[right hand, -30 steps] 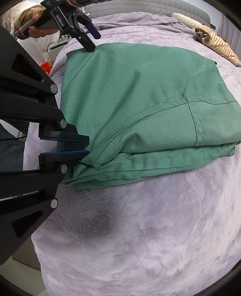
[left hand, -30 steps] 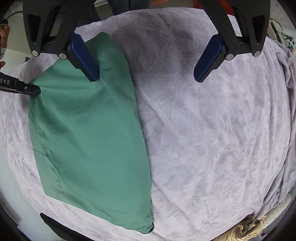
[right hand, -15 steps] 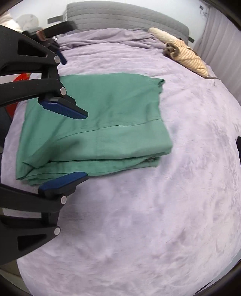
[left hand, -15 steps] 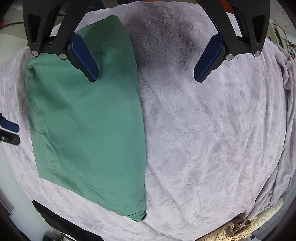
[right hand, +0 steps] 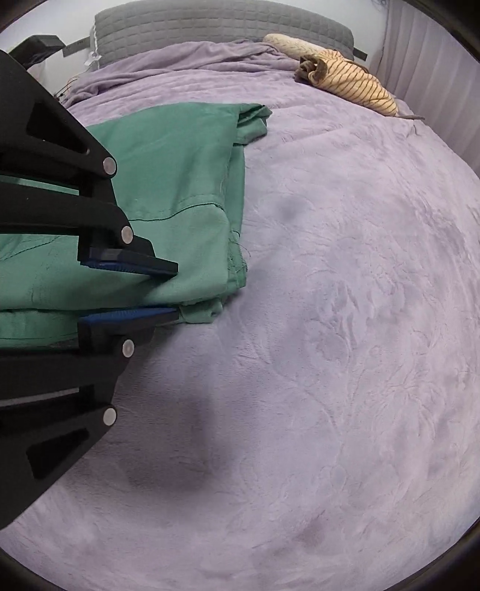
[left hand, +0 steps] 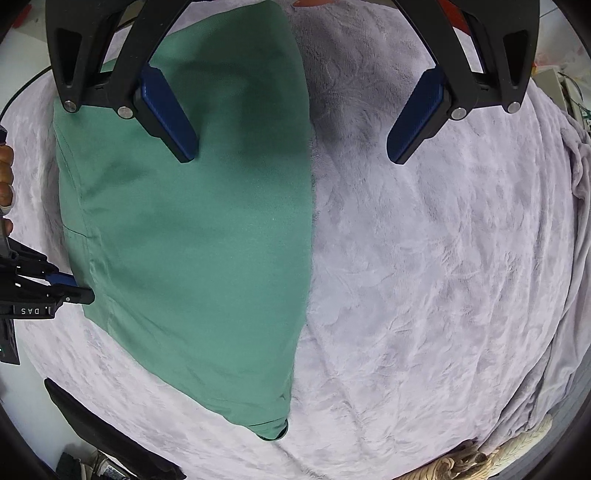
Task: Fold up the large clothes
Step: 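Open the right gripper and pull it back from the folded jacket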
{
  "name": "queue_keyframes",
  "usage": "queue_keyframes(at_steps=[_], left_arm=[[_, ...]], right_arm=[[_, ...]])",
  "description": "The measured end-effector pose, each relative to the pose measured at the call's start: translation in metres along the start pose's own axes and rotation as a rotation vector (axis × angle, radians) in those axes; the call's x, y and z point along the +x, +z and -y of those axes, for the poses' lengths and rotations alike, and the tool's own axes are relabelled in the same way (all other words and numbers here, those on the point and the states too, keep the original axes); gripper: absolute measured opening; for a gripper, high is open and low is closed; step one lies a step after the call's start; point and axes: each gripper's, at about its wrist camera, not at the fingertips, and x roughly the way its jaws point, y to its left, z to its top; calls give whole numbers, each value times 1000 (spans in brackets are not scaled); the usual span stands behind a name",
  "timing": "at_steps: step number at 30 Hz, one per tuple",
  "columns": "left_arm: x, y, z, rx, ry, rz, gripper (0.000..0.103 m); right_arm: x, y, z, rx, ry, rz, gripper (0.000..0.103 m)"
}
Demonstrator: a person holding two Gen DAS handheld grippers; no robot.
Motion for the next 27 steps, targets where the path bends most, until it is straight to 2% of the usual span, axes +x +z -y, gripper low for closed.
queue_keyframes(at_steps=[6,11,12,16,20,22,24,27], left_arm=[[2,9,-1,6,8,-4,103],[3,15,-2,26,2,-15,103],[4,16,-1,28,3,-18,103],[9,14,-1,47,7,-34,103],[10,13,-3,61,11,-44,103],[11,12,-3,61,10,-50,103],[11,11,-4,62,9,-54,103],[10,10,-4,63,13,-53,103]], right_arm=[[13,7,-2,-30,-32,-17,22],[-5,1,-5,-28,-26,-14,23],[-9,-1,-8,-43,-32,-9,27],[-20,-15,-19,-93,-49,-7,27],[-25,-25,-19,-91,-59,-11,28],[-27,-31,-18,-88,-68,-16,34],[-28,-36,-19,-87,-77,-19,53],[-33,-46,-20,-99,-88,-19,53]])
